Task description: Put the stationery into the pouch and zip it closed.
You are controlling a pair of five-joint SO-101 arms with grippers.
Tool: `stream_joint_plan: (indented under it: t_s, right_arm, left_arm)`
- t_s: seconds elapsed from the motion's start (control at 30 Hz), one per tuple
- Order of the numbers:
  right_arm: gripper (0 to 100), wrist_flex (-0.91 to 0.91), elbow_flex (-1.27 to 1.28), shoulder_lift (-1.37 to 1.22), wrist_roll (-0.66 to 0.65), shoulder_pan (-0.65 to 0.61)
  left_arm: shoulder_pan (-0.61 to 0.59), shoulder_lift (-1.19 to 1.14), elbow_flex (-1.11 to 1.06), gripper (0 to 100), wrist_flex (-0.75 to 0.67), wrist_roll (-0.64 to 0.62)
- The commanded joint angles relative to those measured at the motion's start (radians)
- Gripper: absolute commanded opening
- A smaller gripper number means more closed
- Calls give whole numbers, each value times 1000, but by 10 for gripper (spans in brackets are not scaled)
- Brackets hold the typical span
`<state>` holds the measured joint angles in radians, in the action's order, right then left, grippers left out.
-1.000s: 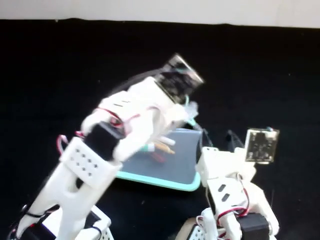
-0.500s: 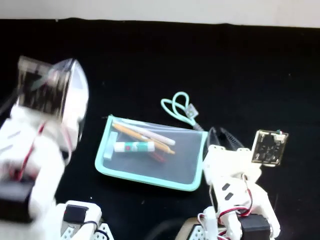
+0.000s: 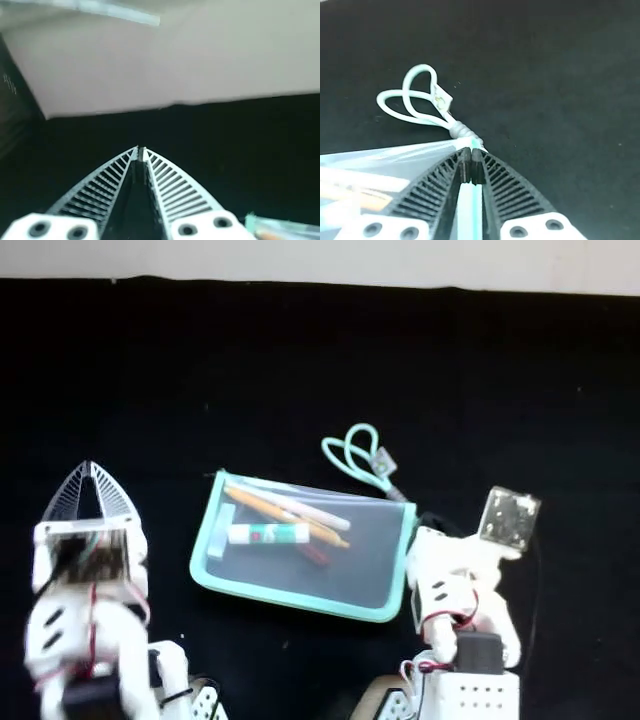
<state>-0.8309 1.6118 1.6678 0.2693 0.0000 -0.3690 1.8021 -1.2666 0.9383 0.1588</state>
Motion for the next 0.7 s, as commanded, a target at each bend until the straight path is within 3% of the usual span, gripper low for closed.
stream_joint_plan:
  t_s: [0.0,0.17,0.37,0.57,0.67]
  right_arm:
    - [19,54,87,8,-11,10]
    - [19,51,168,8,-11,10]
    - [19,-18,188,7,-14,10]
    - [19,-202,188,7,-358,12]
    - [19,-209,188,7,-465,12]
  left_arm:
    - [-76,12,-220,8,-95,-3]
    - [-119,8,-429,9,-132,-3]
    - [-125,2,-429,10,-64,-3]
    - [-122,7,-429,10,83,-3]
    - [-122,7,-429,10,170,-3]
